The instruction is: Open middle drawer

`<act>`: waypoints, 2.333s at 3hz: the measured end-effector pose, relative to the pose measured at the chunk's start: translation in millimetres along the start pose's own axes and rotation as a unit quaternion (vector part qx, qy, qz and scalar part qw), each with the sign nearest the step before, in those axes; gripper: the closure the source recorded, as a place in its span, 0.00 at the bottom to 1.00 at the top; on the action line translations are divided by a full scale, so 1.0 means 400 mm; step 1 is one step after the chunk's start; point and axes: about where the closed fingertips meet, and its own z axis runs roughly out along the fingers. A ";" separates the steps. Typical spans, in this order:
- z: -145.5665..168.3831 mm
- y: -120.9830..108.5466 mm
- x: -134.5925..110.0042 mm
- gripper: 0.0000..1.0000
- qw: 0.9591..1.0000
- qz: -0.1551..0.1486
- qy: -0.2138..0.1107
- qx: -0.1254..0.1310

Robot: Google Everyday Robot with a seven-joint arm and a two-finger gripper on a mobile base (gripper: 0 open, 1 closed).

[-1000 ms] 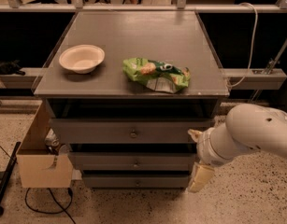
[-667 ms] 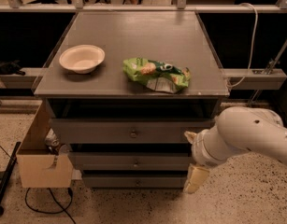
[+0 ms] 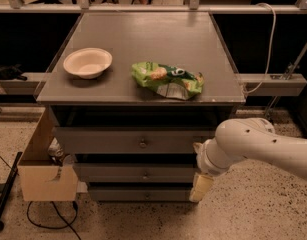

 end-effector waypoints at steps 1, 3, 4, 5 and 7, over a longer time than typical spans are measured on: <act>0.031 -0.022 0.028 0.00 1.000 0.006 -0.001 0.001; 0.009 0.056 0.047 0.00 1.000 0.001 -0.008 -0.026; 0.024 0.084 0.032 0.00 1.000 0.001 -0.025 -0.018; 0.083 0.202 0.058 0.00 0.997 0.002 -0.077 -0.024; 0.166 0.268 0.131 0.00 0.997 -0.019 -0.072 -0.009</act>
Offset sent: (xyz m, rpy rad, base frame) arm -0.0694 -0.0222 -0.0013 0.0333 0.1201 0.0552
